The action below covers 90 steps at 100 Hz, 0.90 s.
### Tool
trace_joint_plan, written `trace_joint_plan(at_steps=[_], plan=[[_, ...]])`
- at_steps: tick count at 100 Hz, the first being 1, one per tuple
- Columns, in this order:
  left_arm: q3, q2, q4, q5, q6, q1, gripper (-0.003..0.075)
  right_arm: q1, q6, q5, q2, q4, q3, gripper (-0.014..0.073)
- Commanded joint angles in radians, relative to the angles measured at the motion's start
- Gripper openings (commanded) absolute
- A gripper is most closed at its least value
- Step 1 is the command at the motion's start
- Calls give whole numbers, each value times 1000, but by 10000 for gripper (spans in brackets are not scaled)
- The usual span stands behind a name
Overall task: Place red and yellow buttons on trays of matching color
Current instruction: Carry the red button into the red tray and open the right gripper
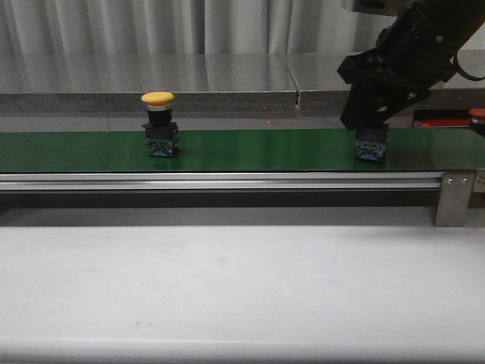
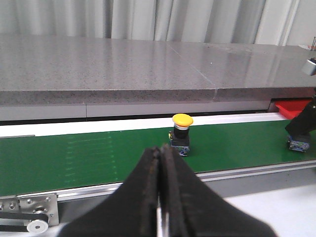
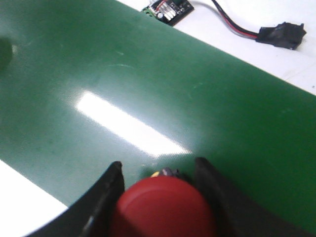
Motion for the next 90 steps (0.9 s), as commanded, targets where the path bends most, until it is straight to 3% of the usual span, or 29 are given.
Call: trace_joint_plan(at_steps=[1, 18, 57, 90], plan=[[-27, 7, -21, -61, -2, -7, -19, -27, -4, 28, -57, 10, -70, 178], [-27, 7, -21, -61, -2, -7, -19, -127, 32, 109, -78, -22, -181, 178], [-27, 7, -21, -61, -2, -7, -19, -433, 85, 129, 10, -50, -454, 178], [-27, 7, -21, -61, -2, -7, -19, -527, 85, 208, 272, -52, -765, 178]])
